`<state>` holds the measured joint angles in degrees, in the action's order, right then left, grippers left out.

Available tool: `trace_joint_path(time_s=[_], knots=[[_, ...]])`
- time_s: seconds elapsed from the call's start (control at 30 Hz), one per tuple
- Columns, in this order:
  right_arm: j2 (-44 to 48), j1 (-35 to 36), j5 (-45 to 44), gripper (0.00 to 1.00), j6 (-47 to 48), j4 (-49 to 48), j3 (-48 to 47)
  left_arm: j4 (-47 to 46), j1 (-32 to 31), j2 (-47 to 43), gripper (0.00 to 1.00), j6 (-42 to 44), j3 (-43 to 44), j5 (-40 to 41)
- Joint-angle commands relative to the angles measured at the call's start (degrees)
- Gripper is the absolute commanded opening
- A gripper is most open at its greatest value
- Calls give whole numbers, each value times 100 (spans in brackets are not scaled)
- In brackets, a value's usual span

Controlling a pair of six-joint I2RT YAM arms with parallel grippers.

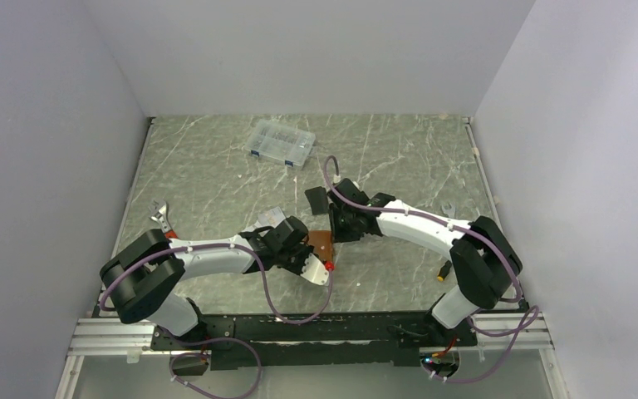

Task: Put the credit cards into the card holder
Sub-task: Close the card holder at the center of the board.

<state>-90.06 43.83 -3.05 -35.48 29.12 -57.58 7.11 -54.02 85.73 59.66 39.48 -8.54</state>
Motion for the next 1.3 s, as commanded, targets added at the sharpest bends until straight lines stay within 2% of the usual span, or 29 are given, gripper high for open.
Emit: trace_joint_path(time_s=[0.0, 0.37, 0.57, 0.73, 1.0, 1.27], knots=[[164, 138, 79, 32, 233, 85, -178, 336, -74, 86, 4, -136, 77, -181], [-235, 397, 82, 32, 176, 322, -253, 391, -91, 67, 3, -155, 112, -183], [-437, 390, -125, 28, 104, 397, -386, 407, -117, 62, 2, -161, 103, -165], [-432, 389, -271, 24, 18, 369, -434, 405, -140, 49, 2, -164, 78, -166], [-353, 389, -223, 23, -35, 322, -470, 405, -153, 35, 1, -193, 51, -172], [-290, 330, -178, 12, -160, 261, -352, 401, -182, 24, 1, -193, 26, -159]])
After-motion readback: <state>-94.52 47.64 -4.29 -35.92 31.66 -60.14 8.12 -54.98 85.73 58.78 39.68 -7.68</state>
